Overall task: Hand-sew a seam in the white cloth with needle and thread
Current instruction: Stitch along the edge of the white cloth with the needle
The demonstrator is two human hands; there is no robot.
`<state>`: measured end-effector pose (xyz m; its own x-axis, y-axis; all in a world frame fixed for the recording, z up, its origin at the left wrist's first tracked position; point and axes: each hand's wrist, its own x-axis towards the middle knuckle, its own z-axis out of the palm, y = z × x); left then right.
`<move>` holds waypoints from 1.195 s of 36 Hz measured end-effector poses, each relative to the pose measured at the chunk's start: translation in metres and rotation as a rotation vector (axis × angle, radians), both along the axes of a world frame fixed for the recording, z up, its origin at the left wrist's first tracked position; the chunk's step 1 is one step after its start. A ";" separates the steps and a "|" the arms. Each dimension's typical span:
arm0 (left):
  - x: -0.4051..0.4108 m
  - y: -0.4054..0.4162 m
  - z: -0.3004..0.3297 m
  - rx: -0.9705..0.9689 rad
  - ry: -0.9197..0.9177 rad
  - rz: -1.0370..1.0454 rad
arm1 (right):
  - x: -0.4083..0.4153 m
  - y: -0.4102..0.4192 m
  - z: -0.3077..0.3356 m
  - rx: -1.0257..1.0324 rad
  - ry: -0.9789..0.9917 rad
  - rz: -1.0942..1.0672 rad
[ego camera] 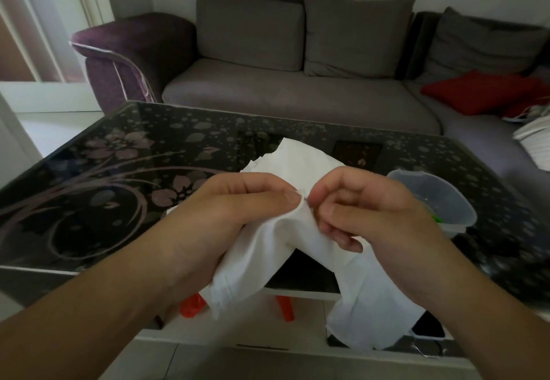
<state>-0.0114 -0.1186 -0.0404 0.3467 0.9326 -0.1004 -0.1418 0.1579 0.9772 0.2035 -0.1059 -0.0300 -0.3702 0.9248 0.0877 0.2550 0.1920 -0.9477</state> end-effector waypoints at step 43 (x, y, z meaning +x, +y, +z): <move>0.006 0.004 -0.007 -0.069 0.235 0.073 | -0.025 -0.009 -0.009 0.207 -0.037 -0.164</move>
